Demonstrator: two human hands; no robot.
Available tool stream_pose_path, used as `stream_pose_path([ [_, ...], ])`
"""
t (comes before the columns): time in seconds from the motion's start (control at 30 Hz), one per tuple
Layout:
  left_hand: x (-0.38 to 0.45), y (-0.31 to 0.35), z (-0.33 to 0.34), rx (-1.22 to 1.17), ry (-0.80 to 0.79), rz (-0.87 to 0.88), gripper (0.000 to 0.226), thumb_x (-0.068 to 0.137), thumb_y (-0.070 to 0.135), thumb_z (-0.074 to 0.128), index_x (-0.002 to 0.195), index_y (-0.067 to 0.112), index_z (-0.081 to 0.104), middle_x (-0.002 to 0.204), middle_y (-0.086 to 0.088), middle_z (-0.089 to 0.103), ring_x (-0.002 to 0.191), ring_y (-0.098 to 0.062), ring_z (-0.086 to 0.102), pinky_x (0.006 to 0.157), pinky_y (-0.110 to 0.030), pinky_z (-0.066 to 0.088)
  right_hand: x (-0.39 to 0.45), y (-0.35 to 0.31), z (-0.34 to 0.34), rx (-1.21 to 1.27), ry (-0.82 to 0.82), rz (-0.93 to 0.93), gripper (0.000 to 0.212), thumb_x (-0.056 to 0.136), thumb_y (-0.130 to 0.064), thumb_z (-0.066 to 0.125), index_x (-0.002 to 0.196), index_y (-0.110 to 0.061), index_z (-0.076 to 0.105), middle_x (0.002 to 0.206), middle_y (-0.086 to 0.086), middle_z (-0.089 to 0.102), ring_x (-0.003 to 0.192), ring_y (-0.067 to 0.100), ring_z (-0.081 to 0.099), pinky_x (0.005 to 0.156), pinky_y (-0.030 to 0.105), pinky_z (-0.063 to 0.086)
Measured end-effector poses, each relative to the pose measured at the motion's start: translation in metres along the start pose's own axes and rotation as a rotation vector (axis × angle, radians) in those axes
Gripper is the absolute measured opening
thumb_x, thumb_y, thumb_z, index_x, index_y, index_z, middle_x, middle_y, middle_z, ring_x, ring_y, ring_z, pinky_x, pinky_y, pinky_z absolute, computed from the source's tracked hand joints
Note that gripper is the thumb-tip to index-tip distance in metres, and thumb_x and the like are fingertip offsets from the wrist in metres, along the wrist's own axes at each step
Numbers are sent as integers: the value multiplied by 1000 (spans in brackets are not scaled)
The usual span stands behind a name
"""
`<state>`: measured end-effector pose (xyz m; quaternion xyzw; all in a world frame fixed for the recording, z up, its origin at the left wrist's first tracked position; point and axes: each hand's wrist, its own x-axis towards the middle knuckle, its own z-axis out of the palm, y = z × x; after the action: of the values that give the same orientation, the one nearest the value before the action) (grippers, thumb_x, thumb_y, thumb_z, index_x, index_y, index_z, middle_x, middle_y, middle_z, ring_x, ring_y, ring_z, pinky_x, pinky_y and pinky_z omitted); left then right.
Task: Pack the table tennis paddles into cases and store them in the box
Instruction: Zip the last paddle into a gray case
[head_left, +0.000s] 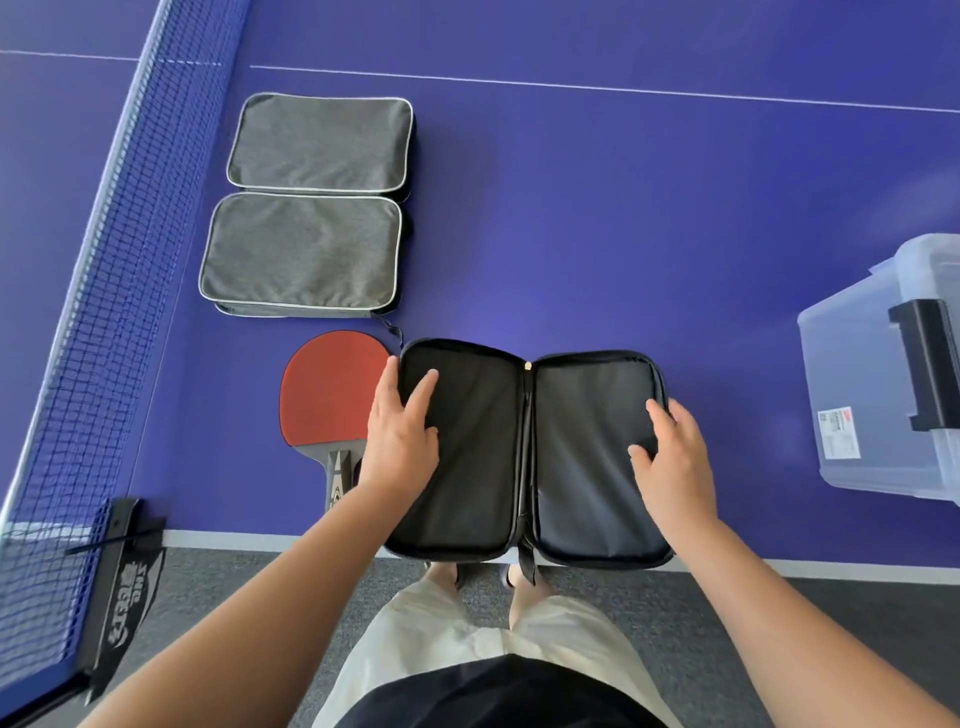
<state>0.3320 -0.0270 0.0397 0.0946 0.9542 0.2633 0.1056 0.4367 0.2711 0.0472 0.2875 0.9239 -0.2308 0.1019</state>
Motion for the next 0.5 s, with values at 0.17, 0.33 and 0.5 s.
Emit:
stream_pose_path([
  [0.17, -25, 13, 26, 216, -109, 146, 70, 85, 33, 70, 148, 20, 43, 163, -13, 17, 152, -34, 5, 120, -55, 18, -11, -5, 27, -219, -17, -220, 70, 86, -40, 71, 146, -16, 43, 159, 14, 25, 145, 40, 21, 114, 52, 27],
  [0.33, -37, 14, 46, 340, -311, 135, 74, 90, 62, 50, 154, 33, 26, 166, -6, 1, 151, -30, -12, 121, -50, -5, -17, -13, 45, -250, -166, -252, 74, 89, -55, 58, 150, -19, 36, 162, 8, 19, 148, 36, 17, 118, 47, 24],
  [0.5, -32, 17, 48, 344, -362, 119, 79, 91, 66, 46, 156, 36, 13, 166, -4, -9, 150, -29, -20, 120, -47, -11, -13, -8, 42, -280, -214, -227, 73, 94, -55, 52, 154, -24, 26, 164, 2, 10, 151, 29, 7, 118, 44, 21],
])
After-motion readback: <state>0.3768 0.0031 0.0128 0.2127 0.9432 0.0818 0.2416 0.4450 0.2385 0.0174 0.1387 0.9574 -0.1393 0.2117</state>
